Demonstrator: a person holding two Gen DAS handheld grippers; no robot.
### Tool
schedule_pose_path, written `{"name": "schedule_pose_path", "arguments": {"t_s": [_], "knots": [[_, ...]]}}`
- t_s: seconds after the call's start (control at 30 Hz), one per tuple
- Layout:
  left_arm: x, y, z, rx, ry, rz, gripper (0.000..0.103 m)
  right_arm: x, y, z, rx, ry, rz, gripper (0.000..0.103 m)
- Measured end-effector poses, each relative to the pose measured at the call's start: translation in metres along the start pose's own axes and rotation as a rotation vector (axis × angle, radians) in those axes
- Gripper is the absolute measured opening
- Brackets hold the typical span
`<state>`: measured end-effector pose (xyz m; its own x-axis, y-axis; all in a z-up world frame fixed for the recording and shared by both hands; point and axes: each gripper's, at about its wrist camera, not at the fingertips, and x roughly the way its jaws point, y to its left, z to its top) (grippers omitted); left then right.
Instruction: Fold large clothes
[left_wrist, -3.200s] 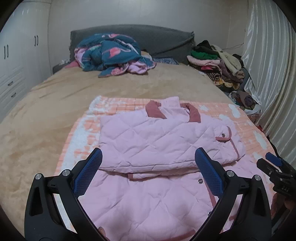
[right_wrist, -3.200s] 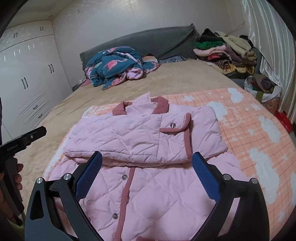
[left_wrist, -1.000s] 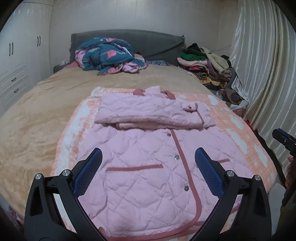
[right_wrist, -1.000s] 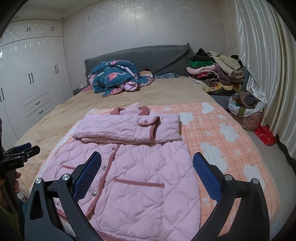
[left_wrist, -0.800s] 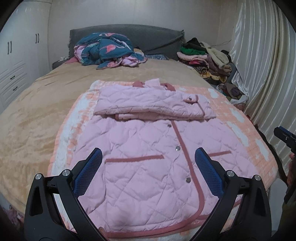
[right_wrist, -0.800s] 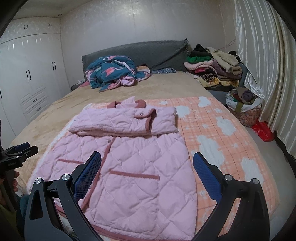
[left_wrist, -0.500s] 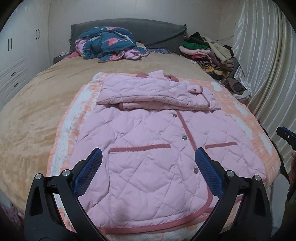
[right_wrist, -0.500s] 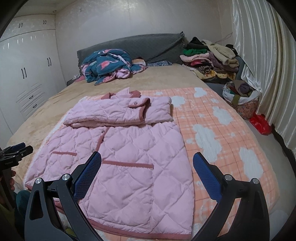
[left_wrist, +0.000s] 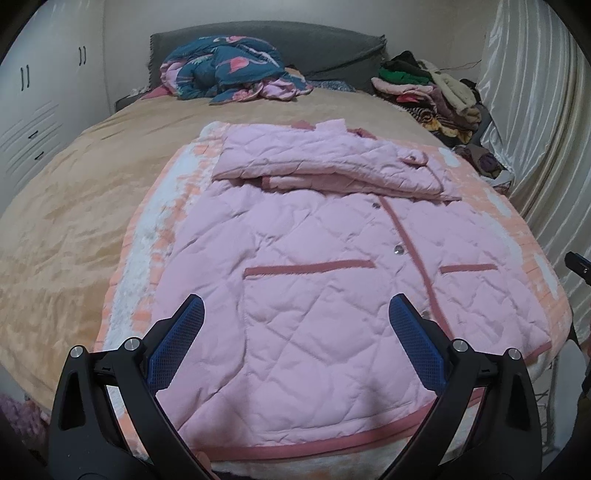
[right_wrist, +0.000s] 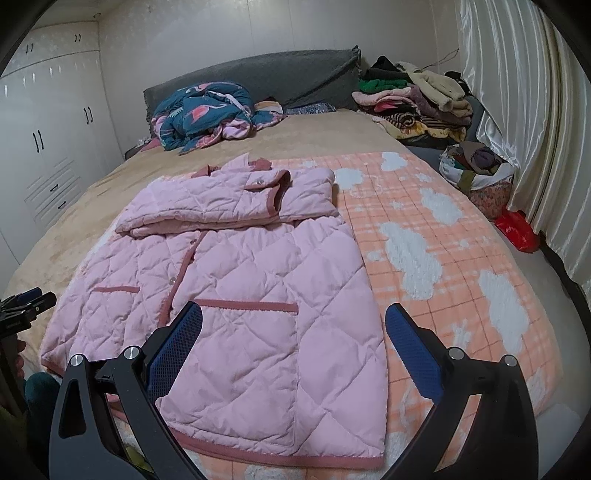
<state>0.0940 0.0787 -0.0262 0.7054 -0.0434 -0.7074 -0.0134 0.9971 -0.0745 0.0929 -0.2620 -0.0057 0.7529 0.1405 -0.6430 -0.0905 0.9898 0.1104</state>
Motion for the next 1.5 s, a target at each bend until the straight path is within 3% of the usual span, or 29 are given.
{"name": "schedule_pose_path", "arguments": {"t_s": [0.13, 0.63, 1.17, 1.5], "knots": [[0.006, 0.01, -0.006, -0.003, 0.019, 0.034, 0.094, 0.005, -0.002, -0.004, 0.005, 0.016, -0.005, 0.099], [0.026, 0.059, -0.026, -0.098, 0.138, 0.028, 0.094, 0.019, -0.008, -0.016, 0.011, 0.063, -0.014, 0.099], [0.032, 0.081, -0.055, -0.129, 0.241, 0.012, 0.094, 0.048, -0.048, -0.054, 0.07, 0.225, -0.013, 0.099], [0.037, 0.088, -0.066, -0.122, 0.312, -0.041, 0.094, 0.061, -0.064, -0.074, 0.087, 0.306, -0.013, 0.099]]}}
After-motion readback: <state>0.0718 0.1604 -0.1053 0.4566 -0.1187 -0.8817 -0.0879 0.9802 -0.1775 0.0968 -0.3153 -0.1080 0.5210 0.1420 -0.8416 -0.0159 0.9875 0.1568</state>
